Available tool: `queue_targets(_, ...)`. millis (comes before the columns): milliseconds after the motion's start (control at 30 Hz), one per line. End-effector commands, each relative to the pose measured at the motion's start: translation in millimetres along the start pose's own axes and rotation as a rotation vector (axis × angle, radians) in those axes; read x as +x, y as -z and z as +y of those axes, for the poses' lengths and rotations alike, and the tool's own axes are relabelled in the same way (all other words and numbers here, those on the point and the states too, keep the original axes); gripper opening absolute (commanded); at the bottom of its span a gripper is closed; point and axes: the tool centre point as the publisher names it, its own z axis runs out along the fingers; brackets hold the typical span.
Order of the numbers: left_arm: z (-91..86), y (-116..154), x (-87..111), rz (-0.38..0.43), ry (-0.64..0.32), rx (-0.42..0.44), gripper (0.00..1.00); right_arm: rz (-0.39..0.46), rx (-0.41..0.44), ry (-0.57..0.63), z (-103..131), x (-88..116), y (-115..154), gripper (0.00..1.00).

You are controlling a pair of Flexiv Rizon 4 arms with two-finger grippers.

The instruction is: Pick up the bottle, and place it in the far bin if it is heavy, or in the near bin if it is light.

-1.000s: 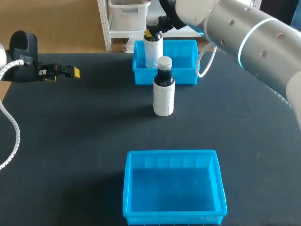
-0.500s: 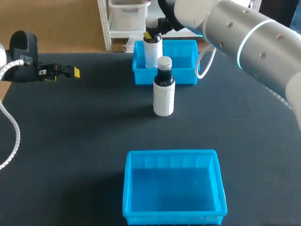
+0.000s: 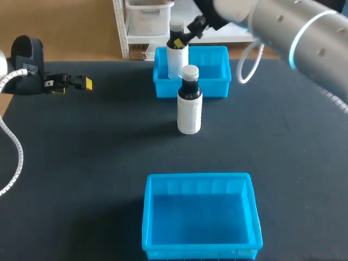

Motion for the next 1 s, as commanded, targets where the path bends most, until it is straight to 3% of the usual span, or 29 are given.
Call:
queue_targets(33, 0.0, 0, 0.0, 0.000, 0.000, 0.000, 1.00, -0.009, -0.245, 0.009, 11, 22, 51, 1.00)
queue_targets(300, 0.0, 0, 0.0, 0.000, 0.000, 0.000, 1.00, 0.004, -0.177, 0.085, 33, 57, 106, 1.00)
queue_targets(533, 0.0, 0, 0.0, 0.000, 0.000, 0.000, 1.00, 0.010, -0.143, 0.155, 60, 81, 136, 1.00)
queue_targets(1000, 0.0, 0, 0.0, 0.000, 0.000, 0.000, 1.00, -0.029, -0.179, 0.202, 117, 111, 138, 1.00)
